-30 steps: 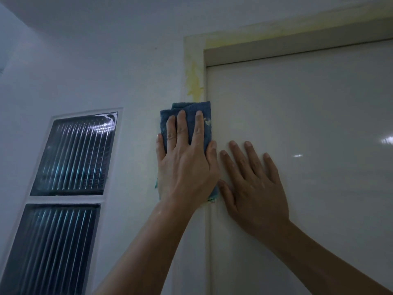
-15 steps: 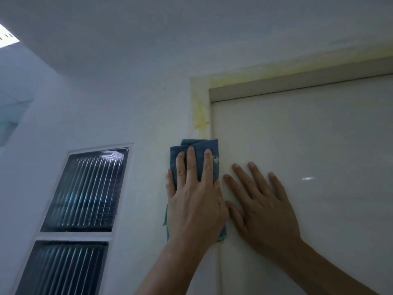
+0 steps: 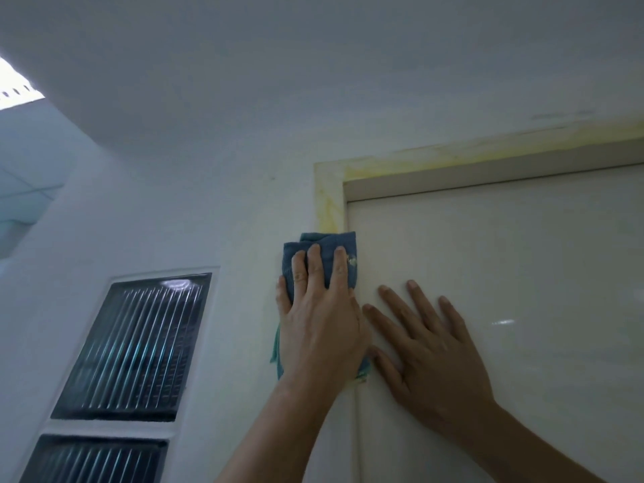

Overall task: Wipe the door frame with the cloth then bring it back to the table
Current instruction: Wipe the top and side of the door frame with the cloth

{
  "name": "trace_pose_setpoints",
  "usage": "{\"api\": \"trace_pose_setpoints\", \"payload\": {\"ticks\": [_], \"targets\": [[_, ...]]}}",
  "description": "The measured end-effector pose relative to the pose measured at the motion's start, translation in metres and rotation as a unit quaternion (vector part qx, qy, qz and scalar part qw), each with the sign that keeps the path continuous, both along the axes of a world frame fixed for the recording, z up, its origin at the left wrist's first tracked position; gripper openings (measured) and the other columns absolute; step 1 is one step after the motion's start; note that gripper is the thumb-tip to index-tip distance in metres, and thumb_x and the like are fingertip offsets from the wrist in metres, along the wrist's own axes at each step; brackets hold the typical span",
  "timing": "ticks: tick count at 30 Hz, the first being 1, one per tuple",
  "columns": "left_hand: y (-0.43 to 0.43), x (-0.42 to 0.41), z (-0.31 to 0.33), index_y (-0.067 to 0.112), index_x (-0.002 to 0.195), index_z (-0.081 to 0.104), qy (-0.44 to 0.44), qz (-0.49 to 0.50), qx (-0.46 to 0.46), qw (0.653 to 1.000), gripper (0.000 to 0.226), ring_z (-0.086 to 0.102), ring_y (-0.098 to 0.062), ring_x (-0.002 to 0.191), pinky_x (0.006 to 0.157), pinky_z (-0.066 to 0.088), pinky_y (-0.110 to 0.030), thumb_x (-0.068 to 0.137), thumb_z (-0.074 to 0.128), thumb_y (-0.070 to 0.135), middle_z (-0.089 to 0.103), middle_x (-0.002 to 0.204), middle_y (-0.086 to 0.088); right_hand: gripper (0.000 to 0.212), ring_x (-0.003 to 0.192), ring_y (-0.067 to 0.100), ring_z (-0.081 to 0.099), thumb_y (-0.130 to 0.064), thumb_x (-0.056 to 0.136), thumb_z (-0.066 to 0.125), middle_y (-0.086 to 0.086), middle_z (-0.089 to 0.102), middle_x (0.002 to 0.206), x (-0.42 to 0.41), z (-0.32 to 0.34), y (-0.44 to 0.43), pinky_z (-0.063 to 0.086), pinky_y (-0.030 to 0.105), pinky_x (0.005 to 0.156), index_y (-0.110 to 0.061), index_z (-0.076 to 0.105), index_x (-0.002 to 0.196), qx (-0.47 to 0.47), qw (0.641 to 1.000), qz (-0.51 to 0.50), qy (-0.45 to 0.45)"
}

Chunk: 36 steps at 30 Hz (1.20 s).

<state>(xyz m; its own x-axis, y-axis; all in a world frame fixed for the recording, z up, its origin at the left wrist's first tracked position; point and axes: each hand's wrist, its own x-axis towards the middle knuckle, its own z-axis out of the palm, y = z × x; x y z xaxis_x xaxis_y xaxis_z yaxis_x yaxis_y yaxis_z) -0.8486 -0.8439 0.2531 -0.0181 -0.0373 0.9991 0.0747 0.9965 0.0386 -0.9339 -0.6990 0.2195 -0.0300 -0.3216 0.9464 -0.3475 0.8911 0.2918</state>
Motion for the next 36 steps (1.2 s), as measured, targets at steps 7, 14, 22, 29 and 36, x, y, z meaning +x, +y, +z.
{"api": "trace_pose_setpoints", "payload": {"ticks": [7, 14, 22, 29, 36], "targets": [[0.002, 0.003, 0.008, 0.028, 0.153, -0.006, -0.022, 0.003, -0.001, 1.000, 0.070, -0.012, -0.026, 0.148, 0.117, -0.006, -0.046, 0.094, 0.030, 0.035, -0.007, 0.163, -0.007, 0.063, 0.154, 0.023, 0.012, -0.065, 0.098, 0.013, -0.007, 0.023, 0.164, -0.001, 0.008, -0.001, 0.015, 0.053, 0.119, -0.039, 0.033, 0.152, -0.002, 1.000, 0.001, 0.001], [0.000, -0.002, 0.025, 0.027, 0.154, 0.002, 0.012, -0.019, 0.005, 1.000, 0.069, -0.005, -0.026, 0.149, 0.119, -0.002, -0.048, 0.090, 0.023, 0.041, 0.000, 0.163, -0.007, 0.063, 0.155, 0.022, 0.005, -0.067, 0.097, 0.013, -0.007, 0.016, 0.166, -0.006, 0.022, -0.002, 0.012, 0.053, 0.119, -0.042, 0.025, 0.154, -0.001, 1.000, 0.003, -0.001], [-0.004, -0.004, 0.018, 0.030, 0.153, -0.008, -0.004, 0.004, 0.002, 1.000, 0.066, -0.011, -0.023, 0.149, 0.117, -0.006, -0.044, 0.092, 0.013, 0.047, -0.008, 0.163, -0.004, 0.062, 0.154, 0.025, 0.014, -0.065, 0.099, 0.015, -0.005, 0.024, 0.164, -0.004, 0.024, -0.002, 0.012, 0.051, 0.118, -0.040, 0.032, 0.152, -0.007, 1.000, 0.003, 0.008], [-0.002, 0.002, 0.037, 0.027, 0.154, 0.001, -0.010, -0.009, -0.001, 1.000, 0.070, -0.007, -0.024, 0.149, 0.118, -0.004, -0.047, 0.087, 0.019, 0.040, -0.002, 0.163, -0.004, 0.059, 0.153, 0.023, 0.017, -0.065, 0.099, 0.015, -0.007, 0.027, 0.163, -0.003, 0.028, 0.001, 0.014, 0.051, 0.117, -0.041, 0.032, 0.151, 0.000, 1.000, 0.000, 0.016], [0.002, 0.004, 0.047, 0.025, 0.154, -0.001, -0.007, -0.008, -0.003, 1.000, 0.069, -0.010, -0.025, 0.149, 0.119, -0.003, -0.050, 0.096, 0.036, 0.033, -0.005, 0.163, -0.006, 0.060, 0.153, 0.023, 0.015, -0.067, 0.098, 0.016, -0.008, 0.026, 0.163, -0.005, 0.039, 0.004, 0.014, 0.052, 0.116, -0.042, 0.032, 0.151, 0.004, 1.000, -0.002, 0.015]]}}
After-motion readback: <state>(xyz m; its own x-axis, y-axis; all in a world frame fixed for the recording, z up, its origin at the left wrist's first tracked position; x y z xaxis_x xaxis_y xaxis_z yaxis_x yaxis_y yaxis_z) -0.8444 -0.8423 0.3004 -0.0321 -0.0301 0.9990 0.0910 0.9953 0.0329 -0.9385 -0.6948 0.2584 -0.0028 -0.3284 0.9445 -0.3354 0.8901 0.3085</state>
